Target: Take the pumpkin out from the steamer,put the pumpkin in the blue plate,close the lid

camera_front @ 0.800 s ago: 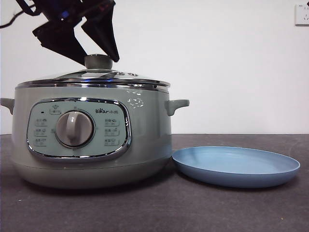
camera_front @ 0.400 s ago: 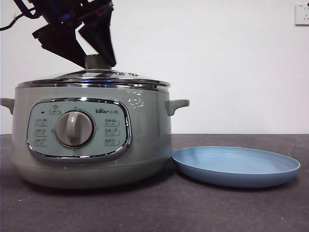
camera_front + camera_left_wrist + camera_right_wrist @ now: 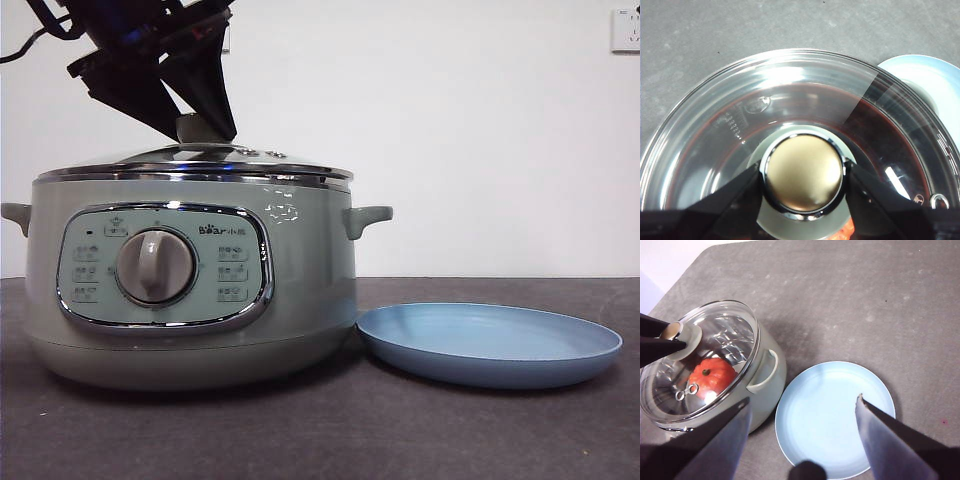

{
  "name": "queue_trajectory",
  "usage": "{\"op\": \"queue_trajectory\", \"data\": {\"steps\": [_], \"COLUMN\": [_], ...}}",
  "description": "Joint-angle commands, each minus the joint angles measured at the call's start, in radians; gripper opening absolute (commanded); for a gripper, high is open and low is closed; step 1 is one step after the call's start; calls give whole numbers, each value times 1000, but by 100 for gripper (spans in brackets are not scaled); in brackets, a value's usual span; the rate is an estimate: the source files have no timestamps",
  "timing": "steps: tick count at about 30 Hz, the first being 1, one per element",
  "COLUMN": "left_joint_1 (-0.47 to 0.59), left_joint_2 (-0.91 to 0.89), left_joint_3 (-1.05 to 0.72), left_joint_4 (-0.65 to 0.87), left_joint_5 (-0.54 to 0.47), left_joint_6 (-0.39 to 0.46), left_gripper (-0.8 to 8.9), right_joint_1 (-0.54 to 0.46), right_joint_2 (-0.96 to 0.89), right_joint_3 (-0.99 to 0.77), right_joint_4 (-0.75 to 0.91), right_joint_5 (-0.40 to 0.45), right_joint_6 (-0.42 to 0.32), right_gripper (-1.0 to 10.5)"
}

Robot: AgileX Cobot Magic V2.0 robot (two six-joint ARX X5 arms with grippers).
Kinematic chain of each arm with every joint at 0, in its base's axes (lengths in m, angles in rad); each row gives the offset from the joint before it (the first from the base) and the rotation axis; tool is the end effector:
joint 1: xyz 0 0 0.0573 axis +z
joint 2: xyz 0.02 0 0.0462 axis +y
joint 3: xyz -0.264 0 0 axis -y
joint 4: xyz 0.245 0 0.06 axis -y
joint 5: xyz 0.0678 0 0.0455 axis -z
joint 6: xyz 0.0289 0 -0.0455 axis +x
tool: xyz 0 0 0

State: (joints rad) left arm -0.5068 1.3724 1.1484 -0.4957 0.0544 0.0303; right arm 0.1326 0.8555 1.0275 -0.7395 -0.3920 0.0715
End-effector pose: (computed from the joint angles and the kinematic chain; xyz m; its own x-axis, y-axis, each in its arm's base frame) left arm 0.2553 -0.1435 0.3027 0.6301 -0.4120 -0.6582 0.5376 0.8431 -0.0130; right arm 0.1548 0.0318 0.3530 0.7219 0.4817 -0.4968 -0.4023 0.8763 0.2651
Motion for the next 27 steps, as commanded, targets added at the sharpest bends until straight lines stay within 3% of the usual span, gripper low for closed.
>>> {"op": "queue_trajectory", "data": {"steps": [1, 8, 16, 23, 27], "left_joint_1": [-3, -3, -3, -3, -3], "left_joint_2": [-14, -111, -313, -492, -579], "left_joint_3": [5, 5, 5, 5, 5], "left_joint_4": [40, 50, 18, -71, -122], "left_joint_5": [-5, -62, -181, -376, -478], "left_joint_6": [23, 22, 23, 23, 24], "left_gripper": [-8, -8, -8, -8, -8], "right_joint_1": [2, 27, 178, 330, 407], "right_joint_2": [2, 28, 138, 329, 467], "right_joint_3": [3, 3, 9, 103, 214], "right_joint_4": [6, 19, 120, 140, 116], "right_joint_5": [-3, -3, -2, 55, 58], "right_joint_6": [10, 5, -2, -3, -18], "right_gripper": [346, 347, 360, 571, 572]}}
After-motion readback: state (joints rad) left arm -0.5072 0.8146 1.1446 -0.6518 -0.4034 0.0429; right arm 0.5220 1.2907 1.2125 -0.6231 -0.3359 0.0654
